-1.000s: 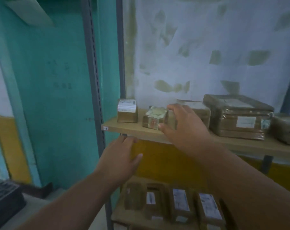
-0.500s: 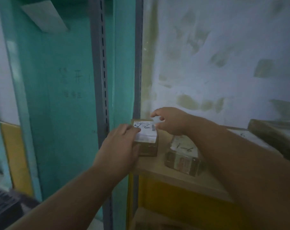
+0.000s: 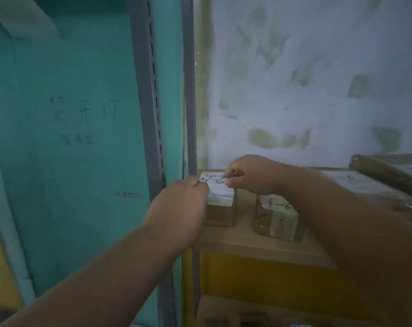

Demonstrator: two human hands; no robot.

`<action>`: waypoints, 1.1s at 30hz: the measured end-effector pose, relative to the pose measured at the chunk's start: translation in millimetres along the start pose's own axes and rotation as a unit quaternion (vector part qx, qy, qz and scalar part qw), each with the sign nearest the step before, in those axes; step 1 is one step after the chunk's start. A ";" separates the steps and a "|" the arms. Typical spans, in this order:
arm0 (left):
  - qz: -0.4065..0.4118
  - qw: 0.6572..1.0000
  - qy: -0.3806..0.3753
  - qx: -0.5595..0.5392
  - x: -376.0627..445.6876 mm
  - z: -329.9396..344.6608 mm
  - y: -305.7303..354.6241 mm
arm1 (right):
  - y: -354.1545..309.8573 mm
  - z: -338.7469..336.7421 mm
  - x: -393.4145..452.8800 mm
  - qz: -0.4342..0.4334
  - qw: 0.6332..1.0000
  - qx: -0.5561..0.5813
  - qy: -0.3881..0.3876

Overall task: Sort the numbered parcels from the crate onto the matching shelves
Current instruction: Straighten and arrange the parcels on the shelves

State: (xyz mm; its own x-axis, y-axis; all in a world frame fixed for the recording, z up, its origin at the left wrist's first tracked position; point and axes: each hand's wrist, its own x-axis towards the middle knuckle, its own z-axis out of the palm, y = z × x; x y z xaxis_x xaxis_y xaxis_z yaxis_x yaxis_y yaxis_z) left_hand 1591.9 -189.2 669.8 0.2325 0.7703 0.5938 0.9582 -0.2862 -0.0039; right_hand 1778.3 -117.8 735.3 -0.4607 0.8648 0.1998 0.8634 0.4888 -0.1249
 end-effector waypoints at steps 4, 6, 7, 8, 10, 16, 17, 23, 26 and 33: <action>0.016 1.000 -0.004 0.019 -3.5 -2.3 -2.8 | -7.6 2.8 -5.0 0.019 1.000 0.003 0.016; 0.024 1.000 0.006 0.016 -4.8 -5.2 -5.1 | -11.6 2.5 -7.6 0.028 0.999 0.018 0.014; 0.026 1.000 0.010 0.012 -5.2 -7.2 -6.4 | -14.1 2.4 -8.8 0.031 0.999 0.023 0.014; 0.029 0.999 0.012 0.010 -5.3 -9.1 -7.7 | -16.1 2.4 -10.0 0.033 0.999 0.024 0.016; 0.038 0.999 0.012 0.006 -4.8 -13.0 -9.5 | -18.2 4.1 -11.9 0.041 0.999 0.021 0.019; 0.073 0.997 0.024 -0.020 3.4 -29.8 -22.6 | -22.0 6.2 -31.6 0.046 0.993 0.055 0.089; 0.075 0.997 0.018 -0.018 4.2 -31.0 -24.3 | -23.6 6.7 -37.0 0.041 0.994 0.063 0.082; 0.069 0.996 -0.049 0.011 5.0 -29.1 -23.6 | -27.1 11.1 -43.8 0.048 0.994 0.065 0.070; 0.072 0.997 -0.035 0.009 8.9 -35.4 -21.1 | -28.7 8.3 -54.8 0.057 0.994 0.059 0.069; 0.161 0.981 -0.069 -0.079 59.9 -35.5 27.5 | 9.6 -13.6 -120.5 0.139 0.984 -0.102 0.041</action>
State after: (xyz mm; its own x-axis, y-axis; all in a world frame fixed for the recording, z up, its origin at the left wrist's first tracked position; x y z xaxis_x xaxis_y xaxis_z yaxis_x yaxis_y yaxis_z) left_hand 1626.3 -171.1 733.8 0.5506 0.6919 0.4670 0.7955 -0.6045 -0.0421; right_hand 1844.8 -218.9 723.3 -0.1904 0.9457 0.2635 0.9808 0.1947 0.0099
